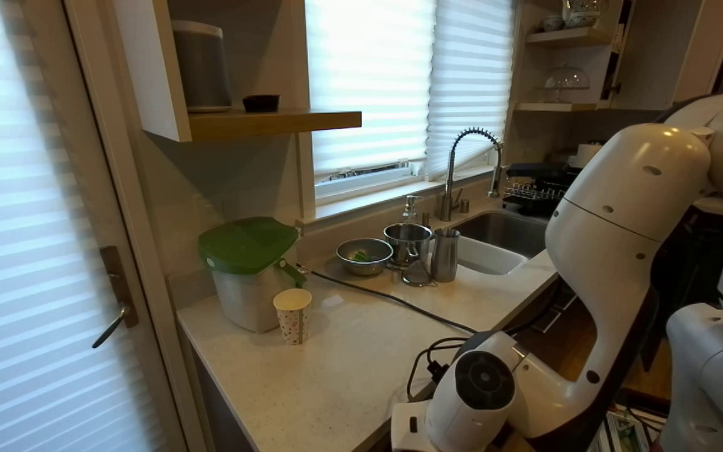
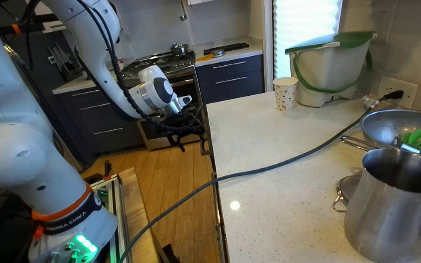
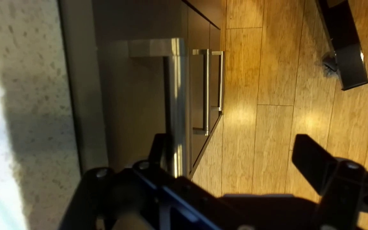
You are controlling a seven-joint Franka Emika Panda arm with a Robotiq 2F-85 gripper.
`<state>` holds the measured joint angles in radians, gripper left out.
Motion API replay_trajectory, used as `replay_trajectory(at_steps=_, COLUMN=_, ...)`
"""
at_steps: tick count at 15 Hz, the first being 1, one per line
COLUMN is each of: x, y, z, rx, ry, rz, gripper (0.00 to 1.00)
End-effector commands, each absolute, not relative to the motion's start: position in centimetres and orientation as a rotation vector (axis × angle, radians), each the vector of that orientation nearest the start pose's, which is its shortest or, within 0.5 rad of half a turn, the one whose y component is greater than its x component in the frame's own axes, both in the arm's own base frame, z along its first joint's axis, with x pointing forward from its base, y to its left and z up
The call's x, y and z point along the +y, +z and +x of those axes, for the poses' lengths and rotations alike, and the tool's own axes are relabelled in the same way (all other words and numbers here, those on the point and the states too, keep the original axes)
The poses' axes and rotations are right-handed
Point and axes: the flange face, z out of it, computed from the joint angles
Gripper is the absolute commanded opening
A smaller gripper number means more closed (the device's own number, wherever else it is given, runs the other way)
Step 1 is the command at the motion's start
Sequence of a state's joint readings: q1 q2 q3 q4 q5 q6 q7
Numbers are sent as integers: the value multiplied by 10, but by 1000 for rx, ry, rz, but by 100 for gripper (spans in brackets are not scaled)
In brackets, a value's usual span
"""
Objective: Open the cabinet top left drawer
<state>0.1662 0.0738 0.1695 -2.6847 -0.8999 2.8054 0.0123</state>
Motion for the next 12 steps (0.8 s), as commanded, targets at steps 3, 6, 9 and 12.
replay_trajectory(at_steps=3, x=172, y=186, z=367, rx=-1899, ry=-129, rz=-2819, gripper=100)
replay_trajectory(at_steps=6, x=178, y=177, z=362, rx=-1872, ry=-107, rz=-2782, gripper=100)
replay_trajectory(at_steps=9, x=186, y=185, z=361, rx=-1820, ry=-134, rz=-2788, gripper=100)
replay_trajectory(at_steps=12, x=203, y=193, z=355, rx=-1767, ry=-120, rz=-2782, gripper=100)
